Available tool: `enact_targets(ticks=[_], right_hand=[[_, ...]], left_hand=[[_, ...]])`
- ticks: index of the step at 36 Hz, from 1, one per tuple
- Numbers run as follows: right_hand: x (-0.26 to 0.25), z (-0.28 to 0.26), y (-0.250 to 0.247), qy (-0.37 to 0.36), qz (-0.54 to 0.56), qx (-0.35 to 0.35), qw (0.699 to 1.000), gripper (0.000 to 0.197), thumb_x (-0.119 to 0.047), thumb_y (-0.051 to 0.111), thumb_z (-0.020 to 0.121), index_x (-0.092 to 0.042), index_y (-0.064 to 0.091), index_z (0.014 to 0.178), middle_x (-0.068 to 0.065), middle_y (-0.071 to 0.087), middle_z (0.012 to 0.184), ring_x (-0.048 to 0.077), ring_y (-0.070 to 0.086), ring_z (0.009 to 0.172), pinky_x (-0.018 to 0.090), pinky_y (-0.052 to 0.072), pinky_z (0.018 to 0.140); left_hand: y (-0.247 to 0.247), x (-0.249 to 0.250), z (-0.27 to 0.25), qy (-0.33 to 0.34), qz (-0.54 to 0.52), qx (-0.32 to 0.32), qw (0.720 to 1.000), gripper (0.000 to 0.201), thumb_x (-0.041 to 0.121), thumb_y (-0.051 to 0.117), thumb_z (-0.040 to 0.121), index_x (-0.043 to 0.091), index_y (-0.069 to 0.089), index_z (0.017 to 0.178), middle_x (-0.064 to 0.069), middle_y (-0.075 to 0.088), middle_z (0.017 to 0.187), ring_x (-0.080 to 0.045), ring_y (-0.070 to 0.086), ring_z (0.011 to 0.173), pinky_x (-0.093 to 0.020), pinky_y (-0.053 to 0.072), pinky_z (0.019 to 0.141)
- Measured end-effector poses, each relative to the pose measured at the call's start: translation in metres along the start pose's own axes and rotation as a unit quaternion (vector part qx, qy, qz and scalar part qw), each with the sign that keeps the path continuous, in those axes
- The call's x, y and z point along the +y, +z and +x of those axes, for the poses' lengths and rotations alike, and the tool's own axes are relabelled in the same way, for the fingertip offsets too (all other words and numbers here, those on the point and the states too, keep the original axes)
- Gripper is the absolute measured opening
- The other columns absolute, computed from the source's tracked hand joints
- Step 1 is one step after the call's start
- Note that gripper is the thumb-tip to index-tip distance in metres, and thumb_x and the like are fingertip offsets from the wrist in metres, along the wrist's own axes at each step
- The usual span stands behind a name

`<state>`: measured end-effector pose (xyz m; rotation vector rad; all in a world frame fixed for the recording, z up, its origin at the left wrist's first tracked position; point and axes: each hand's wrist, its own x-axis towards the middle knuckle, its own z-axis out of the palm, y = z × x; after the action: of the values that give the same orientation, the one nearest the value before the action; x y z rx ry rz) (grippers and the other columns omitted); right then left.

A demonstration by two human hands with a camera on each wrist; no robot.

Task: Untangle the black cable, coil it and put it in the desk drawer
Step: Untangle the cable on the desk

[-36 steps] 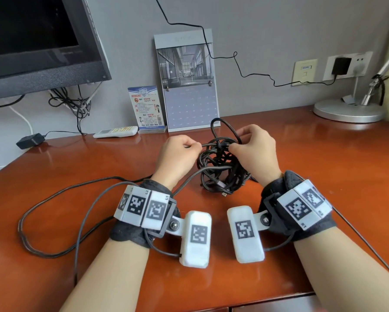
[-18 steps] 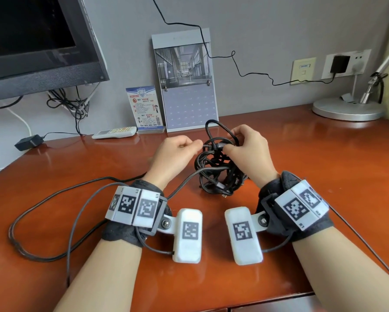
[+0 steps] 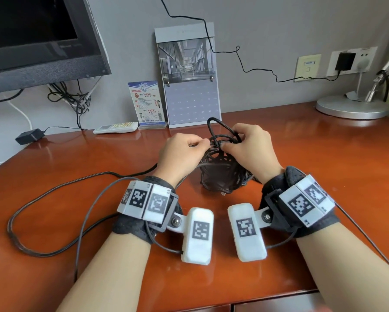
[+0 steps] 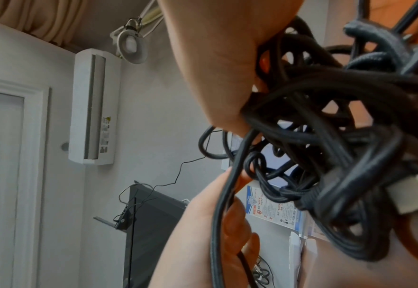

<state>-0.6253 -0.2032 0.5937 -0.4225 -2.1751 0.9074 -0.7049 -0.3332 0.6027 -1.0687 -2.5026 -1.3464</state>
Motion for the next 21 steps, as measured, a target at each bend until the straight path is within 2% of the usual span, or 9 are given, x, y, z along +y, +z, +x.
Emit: enact_targets(ticks=[3, 5, 7, 9, 12, 15, 18, 20, 21], right_hand=[[0.001, 0.0, 0.003, -0.029, -0.025, -0.014, 0.999, 0.029, -0.019, 0.064, 0.079, -0.026, 0.042, 0.061, -0.004, 0.054, 0.068, 0.019, 0.051, 0.067, 0.03, 0.04, 0.059], [-0.002, 0.0, 0.004, -0.028, -0.048, -0.028, 0.998, 0.031, -0.027, 0.062, 0.077, -0.027, 0.036, 0.061, -0.004, 0.047, 0.072, 0.018, 0.045, 0.068, 0.03, 0.032, 0.056], [-0.004, -0.001, 0.004, -0.013, -0.06, -0.033, 0.998, 0.03, -0.034, 0.063, 0.074, -0.027, 0.036, 0.061, -0.004, 0.049, 0.073, 0.018, 0.047, 0.068, 0.029, 0.031, 0.056], [-0.005, -0.002, 0.004, 0.006, -0.062, -0.024, 0.998, 0.03, -0.035, 0.063, 0.073, -0.029, 0.037, 0.06, -0.007, 0.053, 0.067, 0.02, 0.051, 0.069, 0.028, 0.035, 0.06], [-0.008, -0.003, 0.005, 0.014, -0.098, 0.006, 0.995, 0.034, -0.035, 0.064, 0.074, -0.028, 0.034, 0.058, -0.009, 0.047, 0.059, 0.023, 0.049, 0.067, 0.027, 0.033, 0.06], [-0.01, -0.002, 0.009, 0.003, -0.152, 0.034, 0.988, 0.029, -0.034, 0.062, 0.076, -0.02, 0.04, 0.064, -0.003, 0.051, 0.064, 0.025, 0.047, 0.068, 0.028, 0.032, 0.06], [-0.003, 0.004, 0.007, 0.013, -0.177, 0.078, 0.981, 0.018, -0.029, 0.059, 0.078, -0.012, 0.052, 0.079, 0.011, 0.063, 0.081, 0.035, 0.055, 0.078, 0.03, 0.036, 0.064], [0.006, 0.008, -0.003, 0.034, -0.181, 0.109, 0.977, 0.016, -0.027, 0.058, 0.079, -0.012, 0.053, 0.081, 0.015, 0.065, 0.087, 0.039, 0.058, 0.085, 0.031, 0.037, 0.065], [0.011, 0.01, -0.007, 0.041, -0.171, 0.116, 0.978, 0.016, -0.027, 0.059, 0.079, -0.012, 0.053, 0.08, 0.014, 0.065, 0.086, 0.038, 0.059, 0.086, 0.03, 0.036, 0.065]], left_hand=[[0.001, -0.003, 0.001, 0.015, 0.015, 0.025, 0.999, 0.029, 0.03, 0.057, 0.088, 0.006, 0.068, 0.076, -0.01, 0.069, 0.078, -0.023, 0.064, 0.083, -0.033, 0.049, 0.082], [0.003, -0.002, 0.0, 0.009, 0.035, 0.02, 0.999, 0.029, 0.033, 0.055, 0.084, 0.011, 0.056, 0.066, -0.003, 0.06, 0.067, -0.016, 0.055, 0.07, -0.033, 0.05, 0.082], [0.004, 0.0, -0.001, 0.012, 0.04, 0.011, 0.999, 0.025, 0.033, 0.052, 0.082, 0.016, 0.051, 0.065, 0.001, 0.054, 0.065, -0.013, 0.05, 0.069, -0.034, 0.051, 0.082], [0.004, 0.0, -0.002, 0.013, 0.024, 0.007, 1.0, 0.027, 0.027, 0.055, 0.086, 0.004, 0.06, 0.073, -0.007, 0.065, 0.072, -0.021, 0.061, 0.076, -0.035, 0.05, 0.085], [0.004, 0.003, -0.004, 0.03, 0.015, -0.001, 0.999, 0.025, 0.026, 0.055, 0.087, 0.006, 0.069, 0.079, 0.0, 0.072, 0.08, -0.019, 0.065, 0.084, -0.036, 0.051, 0.087], [0.005, 0.007, -0.003, 0.051, 0.021, 0.028, 0.998, 0.02, 0.018, 0.057, 0.089, 0.014, 0.077, 0.086, 0.004, 0.075, 0.092, -0.015, 0.067, 0.091, -0.03, 0.051, 0.085], [-0.006, 0.003, 0.002, 0.034, 0.002, 0.094, 0.995, 0.022, 0.023, 0.059, 0.082, 0.011, 0.077, 0.082, -0.004, 0.074, 0.085, -0.008, 0.066, 0.092, -0.027, 0.049, 0.079], [-0.017, -0.004, 0.007, 0.009, 0.008, 0.13, 0.991, 0.031, 0.031, 0.055, 0.075, 0.008, 0.075, 0.077, -0.012, 0.068, 0.075, 0.003, 0.052, 0.086, -0.026, 0.048, 0.073], [-0.024, -0.007, 0.009, -0.009, 0.01, 0.142, 0.99, 0.027, 0.03, 0.057, 0.077, 0.01, 0.076, 0.076, -0.012, 0.069, 0.078, -0.005, 0.058, 0.081, -0.023, 0.046, 0.069]])
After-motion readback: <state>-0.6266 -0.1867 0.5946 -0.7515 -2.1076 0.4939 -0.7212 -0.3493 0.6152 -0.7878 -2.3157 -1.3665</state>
